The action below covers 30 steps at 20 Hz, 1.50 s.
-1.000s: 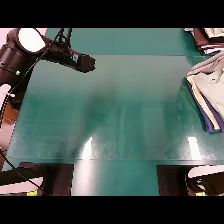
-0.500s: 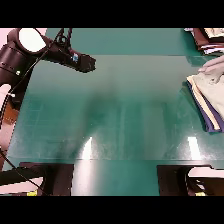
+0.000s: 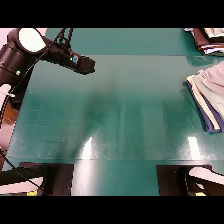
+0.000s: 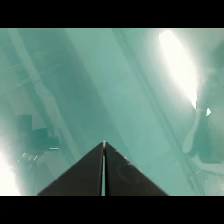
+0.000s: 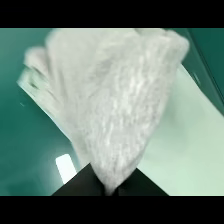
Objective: Fold the shirts.
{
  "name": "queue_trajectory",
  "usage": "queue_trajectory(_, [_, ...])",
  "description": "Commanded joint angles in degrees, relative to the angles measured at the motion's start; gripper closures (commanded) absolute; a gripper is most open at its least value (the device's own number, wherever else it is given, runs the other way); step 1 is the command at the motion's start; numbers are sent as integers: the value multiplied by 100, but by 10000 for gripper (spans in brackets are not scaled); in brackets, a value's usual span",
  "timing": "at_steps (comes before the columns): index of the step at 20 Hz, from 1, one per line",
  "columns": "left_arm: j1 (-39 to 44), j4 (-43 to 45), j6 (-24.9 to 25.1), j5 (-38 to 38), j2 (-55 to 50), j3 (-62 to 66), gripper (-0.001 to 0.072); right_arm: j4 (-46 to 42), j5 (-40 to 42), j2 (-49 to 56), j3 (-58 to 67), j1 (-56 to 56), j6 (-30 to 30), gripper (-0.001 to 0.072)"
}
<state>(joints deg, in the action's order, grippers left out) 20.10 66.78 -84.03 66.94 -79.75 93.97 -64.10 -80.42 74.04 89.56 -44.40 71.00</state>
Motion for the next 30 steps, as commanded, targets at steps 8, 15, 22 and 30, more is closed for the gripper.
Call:
queue_trajectory(8, [4, 2, 46, 9, -2, 4, 686, 323, 0, -876, -1943, -1943, 15, 150])
queue_trajectory(15, [2, 31, 44, -153, -2, 4, 686, 2218, 140, -876, -1943, 140, 11, 151])
queue_trajectory(22, [2, 17, 44, -197, -2, 4, 685, 2205, 636, -876, -1943, 2889, 7, 157])
queue_trajectory(30, [2, 17, 42, -197, 0, 4, 686, 2210, 673, -876, -1943, 3613, -15, 698])
